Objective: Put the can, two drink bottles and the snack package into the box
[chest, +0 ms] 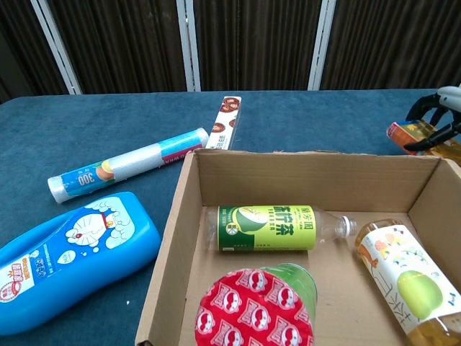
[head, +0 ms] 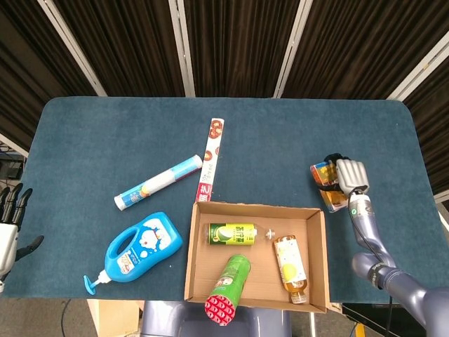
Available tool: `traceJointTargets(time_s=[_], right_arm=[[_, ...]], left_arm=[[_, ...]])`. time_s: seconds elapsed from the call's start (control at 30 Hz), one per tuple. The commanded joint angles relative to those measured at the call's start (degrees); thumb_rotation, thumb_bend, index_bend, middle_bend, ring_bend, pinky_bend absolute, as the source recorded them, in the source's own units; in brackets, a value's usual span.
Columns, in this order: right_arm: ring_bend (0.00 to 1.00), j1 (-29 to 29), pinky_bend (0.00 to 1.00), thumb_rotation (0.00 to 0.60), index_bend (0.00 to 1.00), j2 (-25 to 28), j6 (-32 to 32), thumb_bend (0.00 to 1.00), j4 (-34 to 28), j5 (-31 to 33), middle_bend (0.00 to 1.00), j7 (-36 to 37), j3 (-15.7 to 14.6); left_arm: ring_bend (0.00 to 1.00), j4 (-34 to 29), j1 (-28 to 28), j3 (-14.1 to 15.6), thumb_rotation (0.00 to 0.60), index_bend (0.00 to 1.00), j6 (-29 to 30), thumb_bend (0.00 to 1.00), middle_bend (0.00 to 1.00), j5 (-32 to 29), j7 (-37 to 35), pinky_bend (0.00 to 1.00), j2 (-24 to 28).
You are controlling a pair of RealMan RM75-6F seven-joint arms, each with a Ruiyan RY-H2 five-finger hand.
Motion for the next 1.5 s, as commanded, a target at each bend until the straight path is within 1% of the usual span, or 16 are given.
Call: traceJointTargets(time_s=[0.03,0.23,0.4,0.53,0.67,0.73,0.83,0.9,1.03,1.2,1.23,1.3,1.37,1.4,1.43,1.5], right_arm=[[0.69,0.32,0.82,0.6,0.63,3.98,3.06,0.41,-7.38,1.92,0.57,-4.74,2.25],[0.69,0.49,0.82,0.6,0.63,10.91,8.69,0.41,-23.18,4.28,0.57,-13.24,5.05],[0.69,-0.04,0.82,0.6,0.63,17.04,13.47,0.41,-39.36,8.28,0.57,-20.16,7.45],[0.69,-0.86,0.82,0.6,0.63,21.12,17.61,0.41,-51.69,12.47,0.57,-25.97,7.9],[0.69,-2.54,0.82,0.6,0.62,23.74,24.26,0.41,-63.75,13.54,0.57,-32.34,5.9],[0.69,-3.64,0.82,0.6,0.62,24.28,27.34,0.41,-68.23,12.95,0.57,-34.37,4.5],[0.69,-5.89,0.82,0.6,0.62,24.05,33.19,0.4,-74.53,9.37,0.57,-38.22,0.93],[0.68,-7.7,0.82,0.6,0.62,22.95,36.05,0.4,-78.24,5.45,0.57,-40.5,-3.03],[0.68,-9.88,0.82,0.6,0.61,19.72,38.2,0.39,-80.74,0.69,0.56,-41.36,-7.86],[0.66,-10.67,0.8,0.6,0.58,15.2,38.79,0.39,-79.57,-0.85,0.54,-41.72,-10.06],[0.64,-10.63,0.78,0.6,0.54,13.82,38.6,0.38,-78.93,-0.52,0.52,-42.06,-10.41],[0.58,-10.48,0.71,0.6,0.37,12.06,38.29,0.32,-78.06,0.41,0.44,-43.14,-10.88],[0.42,-10.0,0.56,0.6,0.11,10.99,36.73,0.19,-77.97,2.3,0.25,-44.14,-11.55],[0.37,-9.76,0.51,0.6,0.05,10.98,35.84,0.16,-78.28,3.12,0.18,-43.95,-11.6],[0.28,-9.52,0.44,0.6,0.0,11.04,34.99,0.12,-78.58,3.75,0.09,-43.47,-11.45],[0.15,-8.92,0.36,0.6,0.0,11.54,33.43,0.06,-79.05,4.32,0.01,-42.51,-10.97]], left_arm=[[0.0,-0.11,0.05,-0.02,0.6,0.05,0.1,0.09,0.0,0.04,-0.08,0.05,0.04],[0.0,-0.48,0.02,0.18,0.6,0.05,-0.06,0.09,0.0,0.38,-0.83,0.05,0.43],[0.0,-0.59,0.26,0.39,0.6,0.06,0.54,0.09,0.0,1.01,-1.95,0.05,0.92],[0.0,-1.04,0.41,0.71,0.6,0.06,1.18,0.09,0.0,1.99,-3.09,0.05,1.49],[0.0,-1.17,0.67,1.1,0.6,0.06,1.94,0.09,0.0,3.0,-4.81,0.05,2.24],[0.0,-1.1,0.94,1.17,0.6,0.06,2.16,0.09,0.0,2.88,-5.92,0.05,2.61],[0.0,-0.9,1.07,1.25,0.6,0.07,2.56,0.09,0.0,3.23,-7.38,0.05,3.12],[0.0,-0.65,1.11,1.39,0.6,0.06,3.24,0.09,0.0,4.13,-8.46,0.05,3.43],[0.0,-0.02,1.35,1.32,0.6,0.05,4.41,0.09,0.0,4.78,-9.93,0.05,3.84],[0.0,0.31,1.69,1.31,0.6,0.06,5.11,0.09,0.0,4.91,-10.95,0.05,4.15],[0.0,0.34,1.84,1.4,0.6,0.06,5.31,0.09,0.0,5.0,-11.4,0.05,4.29],[0.0,0.38,2.04,1.48,0.6,0.06,5.69,0.09,0.0,5.15,-12.0,0.05,4.54],[0.0,0.58,2.3,1.47,0.6,0.06,6.28,0.09,0.0,5.3,-12.6,0.05,4.71],[0.0,0.67,2.42,1.49,0.6,0.06,6.44,0.09,0.0,5.27,-12.78,0.05,4.76],[0.0,0.66,2.54,1.46,0.6,0.06,6.54,0.09,0.0,5.15,-12.95,0.05,4.82],[0.0,0.62,2.72,1.38,0.6,0.06,6.75,0.09,0.0,4.96,-13.24,0.05,4.93]])
